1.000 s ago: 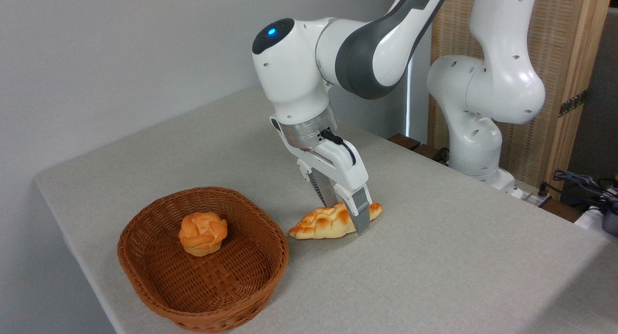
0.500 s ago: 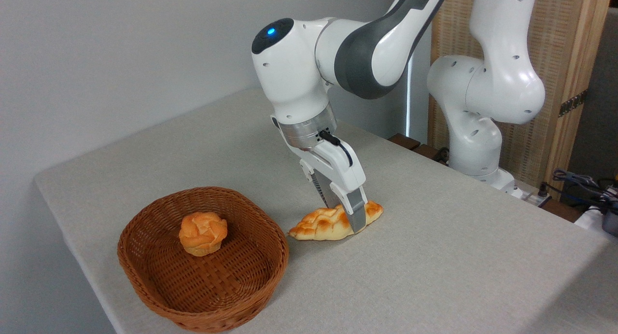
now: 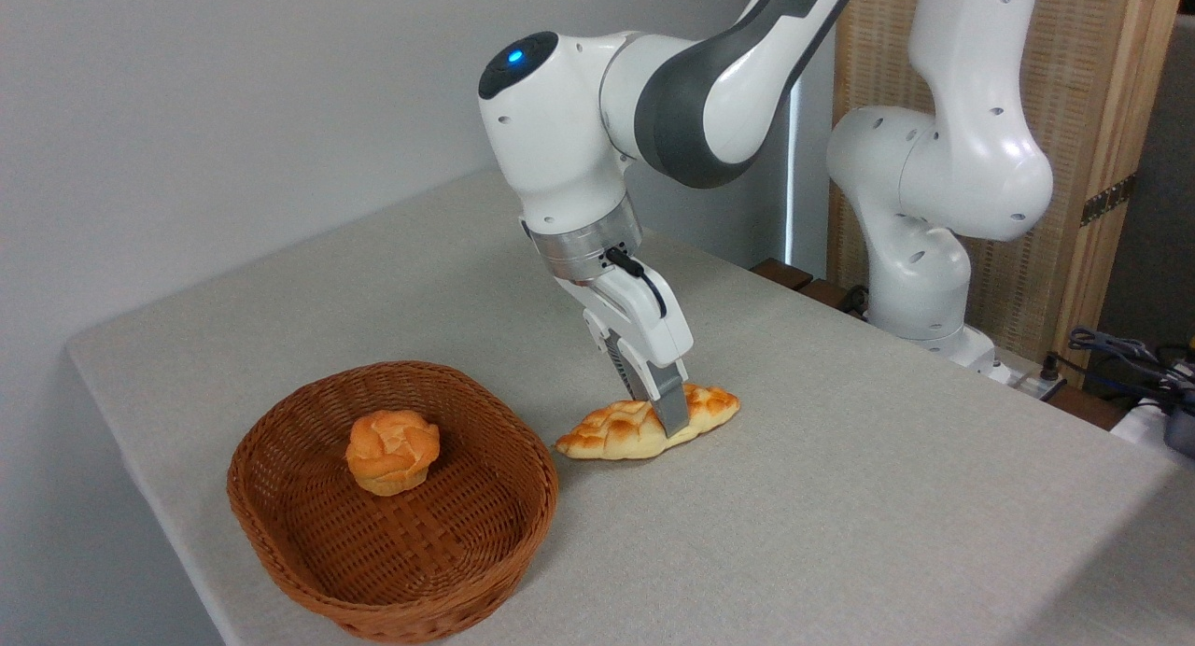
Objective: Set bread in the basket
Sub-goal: 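Close the gripper on the braided bread roll's middle, then lift the braided roll and carry it over the wicker basket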
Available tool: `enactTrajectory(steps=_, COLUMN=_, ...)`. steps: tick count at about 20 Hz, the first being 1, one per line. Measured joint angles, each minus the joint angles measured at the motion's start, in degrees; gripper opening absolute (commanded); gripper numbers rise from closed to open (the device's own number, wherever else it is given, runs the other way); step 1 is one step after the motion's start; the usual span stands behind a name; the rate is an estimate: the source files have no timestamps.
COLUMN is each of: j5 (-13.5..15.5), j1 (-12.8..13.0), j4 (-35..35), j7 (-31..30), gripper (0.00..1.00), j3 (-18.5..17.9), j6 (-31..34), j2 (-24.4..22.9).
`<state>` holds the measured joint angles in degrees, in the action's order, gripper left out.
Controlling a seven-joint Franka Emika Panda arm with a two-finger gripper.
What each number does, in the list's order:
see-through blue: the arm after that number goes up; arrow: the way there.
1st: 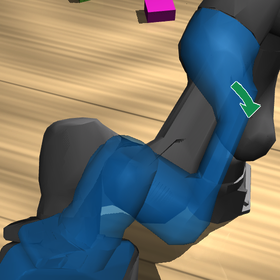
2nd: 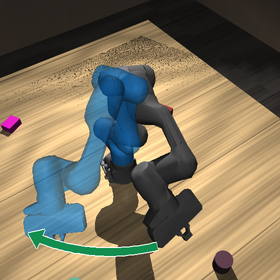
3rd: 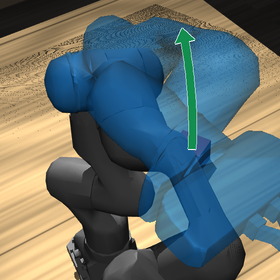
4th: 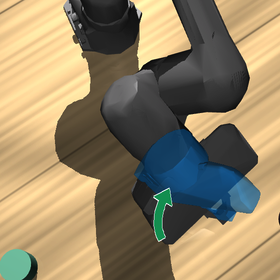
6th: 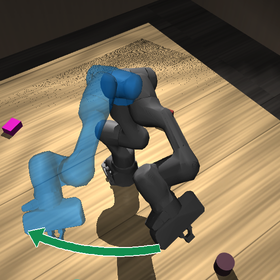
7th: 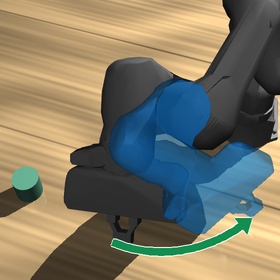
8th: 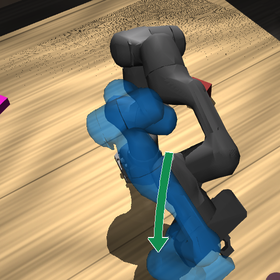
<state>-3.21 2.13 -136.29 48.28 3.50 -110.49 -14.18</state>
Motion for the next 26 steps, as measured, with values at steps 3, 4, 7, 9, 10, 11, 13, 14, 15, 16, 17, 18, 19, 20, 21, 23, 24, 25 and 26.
enactTrajectory(steps=3, j5=0.0, j1=0.05, j4=0.21, j7=0.01, gripper=0.11, j3=0.01, j6=0.0, j2=-0.04)
enactTrajectory(steps=4, j5=0.0, j1=0.15, j4=0.25, j7=0.01, gripper=0.11, j3=0.02, j6=0.0, j2=-0.06)
enactTrajectory(steps=7, j5=0.0, j1=0.47, j4=1.39, j7=0.01, gripper=0.12, j3=0.02, j6=0.51, j2=-0.17)
enactTrajectory(steps=9, j5=0.0, j1=0.51, j4=4.41, j7=0.02, gripper=0.13, j3=0.02, j6=5.15, j2=-0.22)
enactTrajectory(steps=10, j5=0.0, j1=0.51, j4=6.73, j7=0.08, gripper=0.14, j3=-0.01, j6=8.27, j2=-0.24)
enactTrajectory(steps=11, j5=0.0, j1=0.51, j4=9.28, j7=0.15, gripper=0.14, j3=-0.07, j6=11.1, j2=-0.25)
enactTrajectory(steps=13, j5=0.0, j1=0.5, j4=12.96, j7=0.3, gripper=0.14, j3=-0.19, j6=13.91, j2=-0.25)
enactTrajectory(steps=14, j5=0.25, j1=0.5, j4=14.13, j7=0.32, gripper=0.15, j3=-0.24, j6=14.22, j2=-0.21)
enactTrajectory(steps=15, j5=1.06, j1=0.5, j4=15.19, j7=0.32, gripper=0.15, j3=-0.28, j6=14.24, j2=-0.12)
enactTrajectory(steps=16, j5=2.08, j1=0.5, j4=16.34, j7=0.32, gripper=0.16, j3=-0.31, j6=14.24, j2=0.1)
enactTrajectory(steps=17, j5=3.15, j1=0.5, j4=17.9, j7=0.32, gripper=0.19, j3=-0.36, j6=14.23, j2=0.59)
enactTrajectory(steps=18, j5=3.85, j1=0.5, j4=19.8, j7=0.32, gripper=0.19, j3=-0.39, j6=14.21, j2=1.41)
enactTrajectory(steps=19, j5=4.44, j1=0.5, j4=22.48, j7=0.32, gripper=0.19, j3=-0.42, j6=14.19, j2=2.87)
enactTrajectory(steps=20, j5=4.94, j1=0.49, j4=24.58, j7=0.32, gripper=0.19, j3=-0.44, j6=14.19, j2=4.16)
enactTrajectory(steps=21, j5=5.99, j1=0.48, j4=27.43, j7=0.26, gripper=0.19, j3=-0.48, j6=14.18, j2=6.09)
enactTrajectory(steps=23, j5=8.02, j1=0.47, j4=32.25, j7=-0.2, gripper=0.21, j3=-0.58, j6=14.19, j2=10.08)
enactTrajectory(steps=24, j5=8.49, j1=0.47, j4=33.88, j7=-0.22, gripper=0.22, j3=-0.63, j6=14.17, j2=11.8)
enactTrajectory(steps=25, j5=8.7, j1=0.46, j4=35.08, j7=-0.23, gripper=0.22, j3=-0.68, j6=14.09, j2=13.23)
enactTrajectory(steps=26, j5=8.72, j1=0.45, j4=35.98, j7=-0.23, gripper=0.22, j3=-0.74, j6=13.82, j2=14.36)
